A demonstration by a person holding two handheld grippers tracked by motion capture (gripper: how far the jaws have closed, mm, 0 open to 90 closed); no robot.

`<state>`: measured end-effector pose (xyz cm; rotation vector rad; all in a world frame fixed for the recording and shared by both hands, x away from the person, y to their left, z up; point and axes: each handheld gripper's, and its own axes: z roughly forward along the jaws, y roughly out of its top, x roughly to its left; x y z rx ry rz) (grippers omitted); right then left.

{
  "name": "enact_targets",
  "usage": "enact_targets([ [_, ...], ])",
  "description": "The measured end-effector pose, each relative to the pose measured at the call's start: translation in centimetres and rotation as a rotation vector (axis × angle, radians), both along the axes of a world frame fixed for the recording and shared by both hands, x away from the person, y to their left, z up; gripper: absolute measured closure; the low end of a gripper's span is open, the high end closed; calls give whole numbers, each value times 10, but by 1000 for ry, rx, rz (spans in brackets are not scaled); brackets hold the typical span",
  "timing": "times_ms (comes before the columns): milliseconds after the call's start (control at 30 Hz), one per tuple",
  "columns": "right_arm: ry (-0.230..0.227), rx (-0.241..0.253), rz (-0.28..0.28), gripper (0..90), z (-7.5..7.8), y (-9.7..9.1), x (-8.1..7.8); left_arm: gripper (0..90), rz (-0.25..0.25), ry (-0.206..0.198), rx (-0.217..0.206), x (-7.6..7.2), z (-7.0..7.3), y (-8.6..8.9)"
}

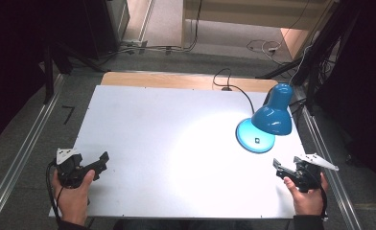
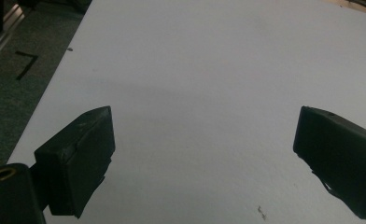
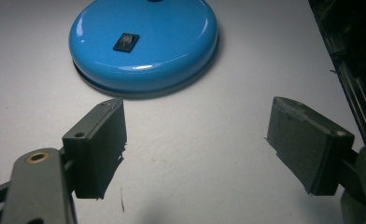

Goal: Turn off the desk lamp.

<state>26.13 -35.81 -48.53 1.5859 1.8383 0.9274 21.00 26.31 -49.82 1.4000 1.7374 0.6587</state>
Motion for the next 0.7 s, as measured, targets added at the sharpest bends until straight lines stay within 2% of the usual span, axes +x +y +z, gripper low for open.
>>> enact_targets([
  [167, 18, 4, -2, 185, -4, 0, 3, 60, -7, -3, 5, 1, 0, -2],
  [700, 14, 8, 12, 182, -5, 3, 5, 60, -12, -1, 6, 2, 0, -2],
])
